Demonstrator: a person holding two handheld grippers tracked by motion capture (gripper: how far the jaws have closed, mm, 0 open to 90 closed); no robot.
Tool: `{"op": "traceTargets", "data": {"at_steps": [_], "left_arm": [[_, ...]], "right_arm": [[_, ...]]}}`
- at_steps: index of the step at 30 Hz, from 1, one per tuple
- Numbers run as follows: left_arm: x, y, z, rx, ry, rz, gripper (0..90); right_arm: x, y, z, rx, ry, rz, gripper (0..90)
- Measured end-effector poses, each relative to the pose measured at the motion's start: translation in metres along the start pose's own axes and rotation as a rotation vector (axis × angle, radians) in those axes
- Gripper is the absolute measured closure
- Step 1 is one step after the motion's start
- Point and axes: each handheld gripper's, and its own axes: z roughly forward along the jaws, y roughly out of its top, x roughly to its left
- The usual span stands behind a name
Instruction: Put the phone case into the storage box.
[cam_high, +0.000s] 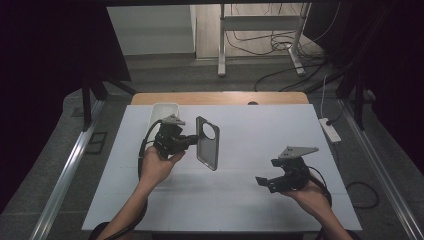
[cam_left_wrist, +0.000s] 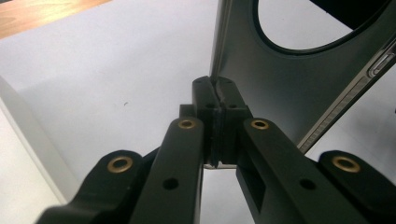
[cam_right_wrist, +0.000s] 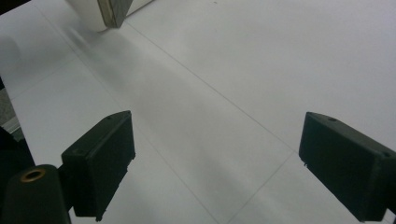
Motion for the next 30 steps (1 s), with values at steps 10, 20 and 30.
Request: {"op": "traceTargets", "data": {"at_steps": [10,20,30], "left_arm": [[0.01,0.006,-0.005,-0.002,0.015,-0.022,88.9],[0.022,0.012,-0.015,-0.013,0.042,-0.038,88.9],[0.032,0.014,-0.02,-0.015,0.065,-0.06,88.8]], "right_arm": [[-0.003,-0.01,-0.009,0.02,-0.048,0.006,4.6],[-0.006,-0.02,-0.017,0.026,-0.051,0.023,2.2],[-0.008,-0.027,-0.02,0.037,-0.065,0.026,1.4]]}}
